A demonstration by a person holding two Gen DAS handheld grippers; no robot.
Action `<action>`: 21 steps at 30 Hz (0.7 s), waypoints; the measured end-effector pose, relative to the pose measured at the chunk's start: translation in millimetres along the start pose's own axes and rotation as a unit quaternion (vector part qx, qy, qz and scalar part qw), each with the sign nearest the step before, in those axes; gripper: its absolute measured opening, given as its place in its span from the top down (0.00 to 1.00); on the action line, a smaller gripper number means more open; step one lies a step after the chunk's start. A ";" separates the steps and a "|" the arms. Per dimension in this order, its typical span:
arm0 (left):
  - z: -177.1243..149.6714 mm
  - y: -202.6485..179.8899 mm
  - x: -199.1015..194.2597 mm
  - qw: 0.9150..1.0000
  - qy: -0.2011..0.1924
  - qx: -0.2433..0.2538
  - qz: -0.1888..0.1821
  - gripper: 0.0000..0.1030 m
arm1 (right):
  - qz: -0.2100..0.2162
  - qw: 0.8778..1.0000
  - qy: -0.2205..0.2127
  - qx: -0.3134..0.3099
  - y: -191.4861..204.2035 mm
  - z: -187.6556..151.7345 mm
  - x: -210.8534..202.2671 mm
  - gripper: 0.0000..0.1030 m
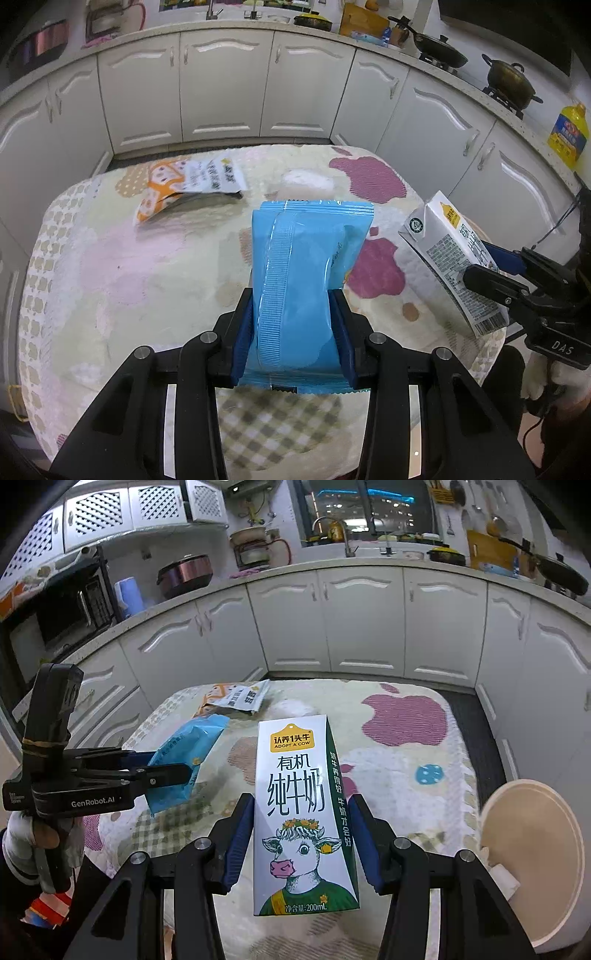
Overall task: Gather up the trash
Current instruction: 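Carry the milk carton and blue packet with both grippers over the beige bucket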
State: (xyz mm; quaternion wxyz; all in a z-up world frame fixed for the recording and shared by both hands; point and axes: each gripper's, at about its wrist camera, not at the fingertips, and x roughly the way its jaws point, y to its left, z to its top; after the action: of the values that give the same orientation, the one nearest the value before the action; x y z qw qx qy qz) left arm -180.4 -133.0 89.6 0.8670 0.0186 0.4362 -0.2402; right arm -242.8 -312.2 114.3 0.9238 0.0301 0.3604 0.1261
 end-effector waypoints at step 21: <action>27.5 -135.1 30.8 0.994 -0.008 0.100 -0.035 0.63 | -0.084 0.992 -0.042 0.080 -90.7 -33.4 -75.7 0.51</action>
State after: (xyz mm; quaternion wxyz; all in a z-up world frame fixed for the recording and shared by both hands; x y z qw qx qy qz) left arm -202.8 -271.4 106.9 0.8552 0.0882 0.4032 -0.3135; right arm -299.8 -420.3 126.2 0.9400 0.0791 0.3315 0.0177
